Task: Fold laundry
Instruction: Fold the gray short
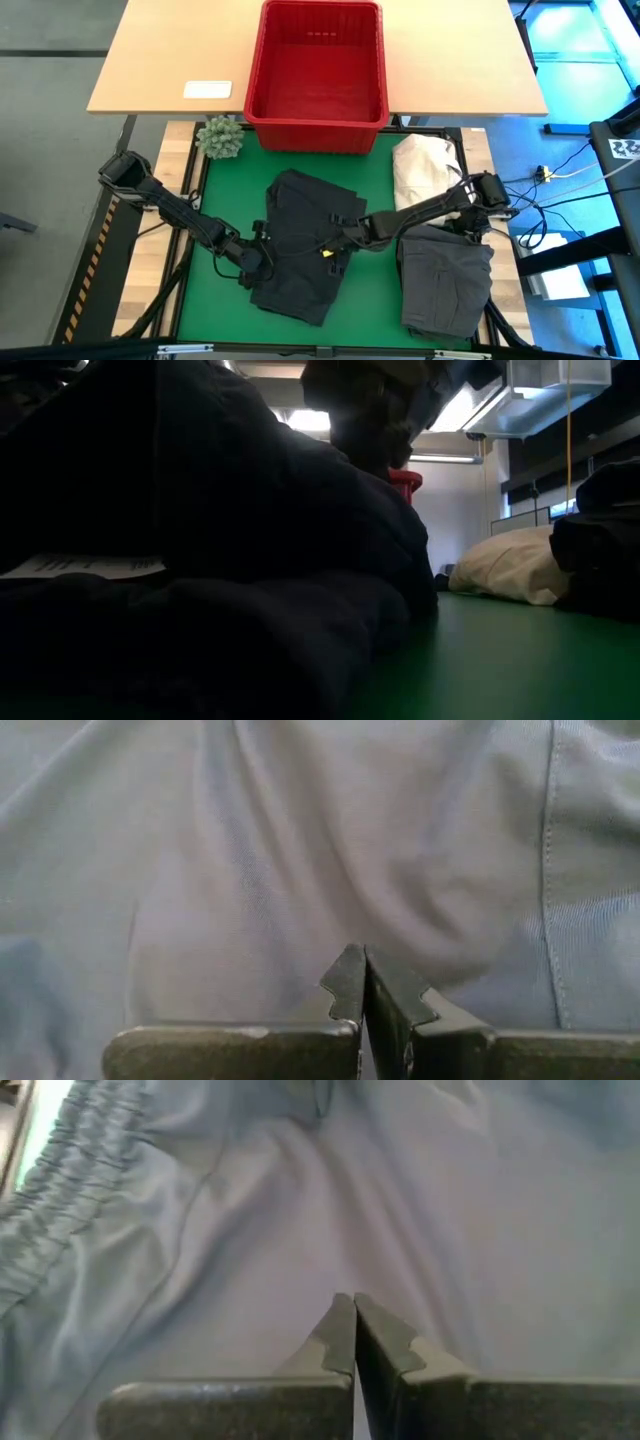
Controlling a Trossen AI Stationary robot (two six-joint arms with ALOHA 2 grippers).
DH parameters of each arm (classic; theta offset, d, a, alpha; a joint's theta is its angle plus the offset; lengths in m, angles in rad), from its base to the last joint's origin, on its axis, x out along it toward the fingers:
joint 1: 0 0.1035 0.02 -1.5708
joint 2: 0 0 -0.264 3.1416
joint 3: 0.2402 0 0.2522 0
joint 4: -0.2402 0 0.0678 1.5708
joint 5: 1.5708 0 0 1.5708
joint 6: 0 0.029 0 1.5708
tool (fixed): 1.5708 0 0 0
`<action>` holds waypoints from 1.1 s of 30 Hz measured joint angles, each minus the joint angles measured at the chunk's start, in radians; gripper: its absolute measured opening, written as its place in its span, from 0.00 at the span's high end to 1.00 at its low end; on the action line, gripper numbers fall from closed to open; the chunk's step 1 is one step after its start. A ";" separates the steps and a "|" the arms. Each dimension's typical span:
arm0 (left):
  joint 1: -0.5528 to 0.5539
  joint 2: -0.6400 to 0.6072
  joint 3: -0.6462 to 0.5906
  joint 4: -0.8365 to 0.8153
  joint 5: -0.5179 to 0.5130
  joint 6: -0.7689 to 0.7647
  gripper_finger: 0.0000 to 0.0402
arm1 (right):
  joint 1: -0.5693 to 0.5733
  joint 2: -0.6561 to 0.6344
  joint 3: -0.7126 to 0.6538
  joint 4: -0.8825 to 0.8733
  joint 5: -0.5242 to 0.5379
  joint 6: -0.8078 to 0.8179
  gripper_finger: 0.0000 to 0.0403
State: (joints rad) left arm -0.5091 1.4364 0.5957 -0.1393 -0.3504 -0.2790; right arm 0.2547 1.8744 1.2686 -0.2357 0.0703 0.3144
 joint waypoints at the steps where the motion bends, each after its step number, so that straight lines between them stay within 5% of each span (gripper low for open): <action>1: 0.000 0.000 0.000 0.000 0.000 0.000 1.00 | 0.005 0.000 0.000 0.007 0.001 -0.001 0.99; 14: -0.002 -0.007 0.000 0.013 0.030 -0.006 1.00 | 0.008 -0.009 0.000 0.029 0.033 -0.005 0.99; 33: -0.011 -0.209 0.001 -0.010 0.018 0.052 1.00 | 0.104 -0.102 0.000 -0.011 0.173 -0.034 0.99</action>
State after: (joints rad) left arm -0.5205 1.2278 0.5968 -0.1497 -0.3325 -0.2268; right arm 0.3592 1.7721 1.2682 -0.2471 0.2429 0.2801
